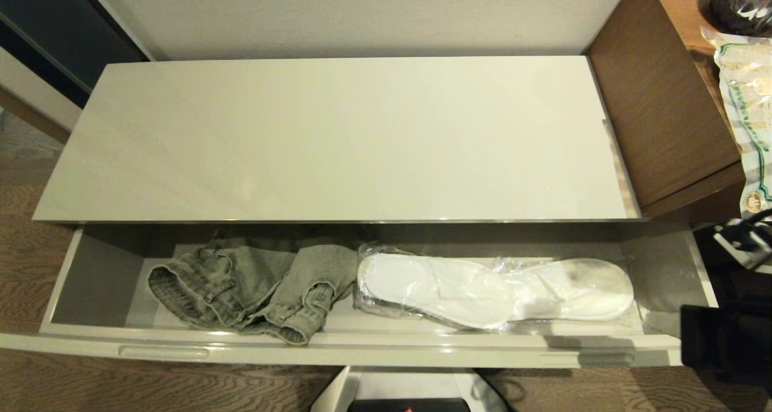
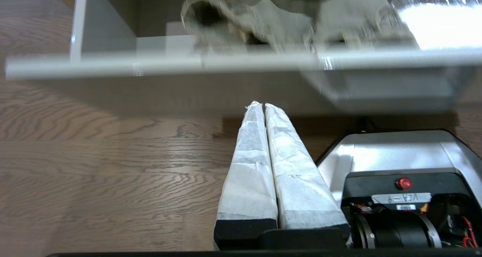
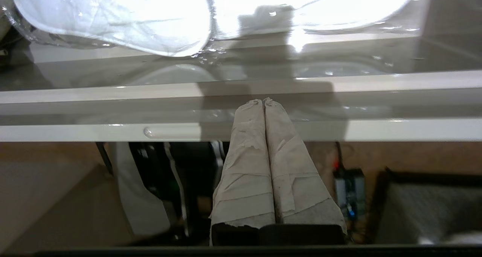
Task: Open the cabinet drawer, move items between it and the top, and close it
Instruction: Open the drawer
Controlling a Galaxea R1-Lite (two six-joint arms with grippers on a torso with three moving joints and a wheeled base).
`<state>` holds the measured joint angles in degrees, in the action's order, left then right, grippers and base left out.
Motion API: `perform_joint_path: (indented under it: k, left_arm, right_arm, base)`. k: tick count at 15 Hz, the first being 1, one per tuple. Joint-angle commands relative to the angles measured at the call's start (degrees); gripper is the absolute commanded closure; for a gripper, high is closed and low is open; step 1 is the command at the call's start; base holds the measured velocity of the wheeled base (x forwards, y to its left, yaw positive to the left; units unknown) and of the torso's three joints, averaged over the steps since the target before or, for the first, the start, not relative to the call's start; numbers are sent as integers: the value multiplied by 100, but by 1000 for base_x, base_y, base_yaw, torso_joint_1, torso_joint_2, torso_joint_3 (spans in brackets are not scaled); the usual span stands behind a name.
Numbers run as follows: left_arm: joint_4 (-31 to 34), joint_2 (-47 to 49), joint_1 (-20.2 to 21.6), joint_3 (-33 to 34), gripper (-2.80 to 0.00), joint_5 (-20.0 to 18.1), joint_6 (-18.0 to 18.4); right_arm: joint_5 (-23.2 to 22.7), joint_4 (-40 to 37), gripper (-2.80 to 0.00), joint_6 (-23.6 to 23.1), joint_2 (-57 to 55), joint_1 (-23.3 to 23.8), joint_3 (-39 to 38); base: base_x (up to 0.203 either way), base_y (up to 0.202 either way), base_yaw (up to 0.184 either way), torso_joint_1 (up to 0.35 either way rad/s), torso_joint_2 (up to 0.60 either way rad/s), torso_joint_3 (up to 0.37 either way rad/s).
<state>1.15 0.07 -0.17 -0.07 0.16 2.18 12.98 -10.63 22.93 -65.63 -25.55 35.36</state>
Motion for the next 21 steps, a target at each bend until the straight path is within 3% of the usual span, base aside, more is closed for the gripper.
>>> perform_joint_path:
  k: [1, 6, 17, 19, 21]
  left_arm:
    - [0, 1, -1, -1, 0, 2, 2]
    - [0, 1, -9, -1, 0, 2, 2]
    - [0, 1, 0, 7, 0, 2, 2]
    - [0, 1, -9, -1, 0, 2, 2]
    - [0, 1, 0, -1, 0, 2, 2]
  right_arm:
    - [11, -910, 0, 7, 1292, 24, -35]
    - [53, -2778, 0, -157, 2580, 429, 370]
    - [118, -3622, 0, -297, 2505, 458, 1376]
    - [566, -3646, 0, -345, 2368, 517, 1476]
    - [1293, -3596, 0, -293, 2153, 572, 1604]
  base:
    - [0, 0, 0, 0, 0, 0]
    - [0, 0, 0, 0, 0, 0]
    - [0, 0, 0, 0, 0, 0]
    - [0, 0, 0, 0, 0, 0]
    - [0, 0, 0, 0, 0, 0]
